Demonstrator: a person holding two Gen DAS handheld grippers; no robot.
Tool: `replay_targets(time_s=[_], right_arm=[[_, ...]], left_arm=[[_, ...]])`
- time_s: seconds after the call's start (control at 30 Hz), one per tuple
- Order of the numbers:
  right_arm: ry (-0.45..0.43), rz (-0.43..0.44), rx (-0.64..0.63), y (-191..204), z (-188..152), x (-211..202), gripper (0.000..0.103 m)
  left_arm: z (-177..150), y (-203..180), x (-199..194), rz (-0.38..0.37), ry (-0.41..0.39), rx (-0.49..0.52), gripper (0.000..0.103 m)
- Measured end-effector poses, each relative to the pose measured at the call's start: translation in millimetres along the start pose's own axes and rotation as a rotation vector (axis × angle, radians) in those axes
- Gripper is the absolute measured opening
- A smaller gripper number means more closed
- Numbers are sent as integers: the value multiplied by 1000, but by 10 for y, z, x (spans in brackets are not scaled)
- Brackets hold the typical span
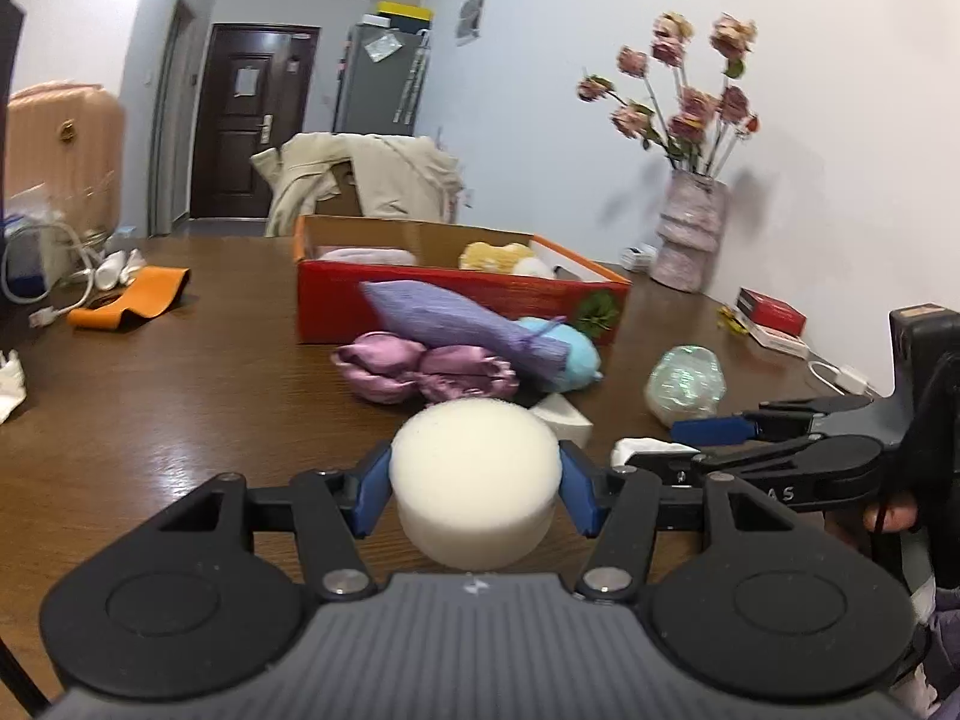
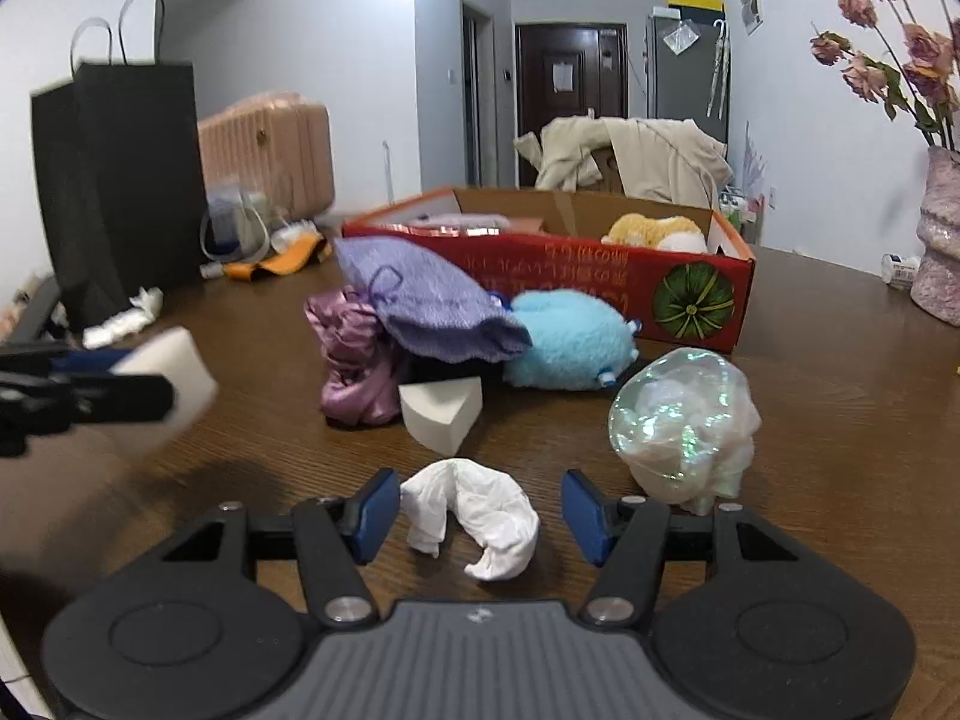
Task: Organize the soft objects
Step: 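Grasp the white round foam puck with the left gripper, then drop the foam puck in the box with left while right drops white tissue in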
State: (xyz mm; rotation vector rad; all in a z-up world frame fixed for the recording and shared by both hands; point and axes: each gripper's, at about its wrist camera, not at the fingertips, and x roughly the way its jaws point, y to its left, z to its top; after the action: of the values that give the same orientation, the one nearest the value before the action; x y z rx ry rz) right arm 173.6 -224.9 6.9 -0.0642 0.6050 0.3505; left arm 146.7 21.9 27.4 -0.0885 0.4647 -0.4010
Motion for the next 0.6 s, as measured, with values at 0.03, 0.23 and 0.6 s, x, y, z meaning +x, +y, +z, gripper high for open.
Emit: replay_targets(time_s=[0.03, 0.23, 0.6], right_arm=[[19, 2, -15, 30, 2, 30, 38], [37, -37, -108, 153, -31, -24, 19], [-147, 10, -96, -111, 301, -688, 18]], left_arm=[[-1, 37, 18, 1, 0, -8, 58], [-1, 88, -52, 4, -10, -25, 58], [725, 77, -86, 0, -135, 76, 58]])
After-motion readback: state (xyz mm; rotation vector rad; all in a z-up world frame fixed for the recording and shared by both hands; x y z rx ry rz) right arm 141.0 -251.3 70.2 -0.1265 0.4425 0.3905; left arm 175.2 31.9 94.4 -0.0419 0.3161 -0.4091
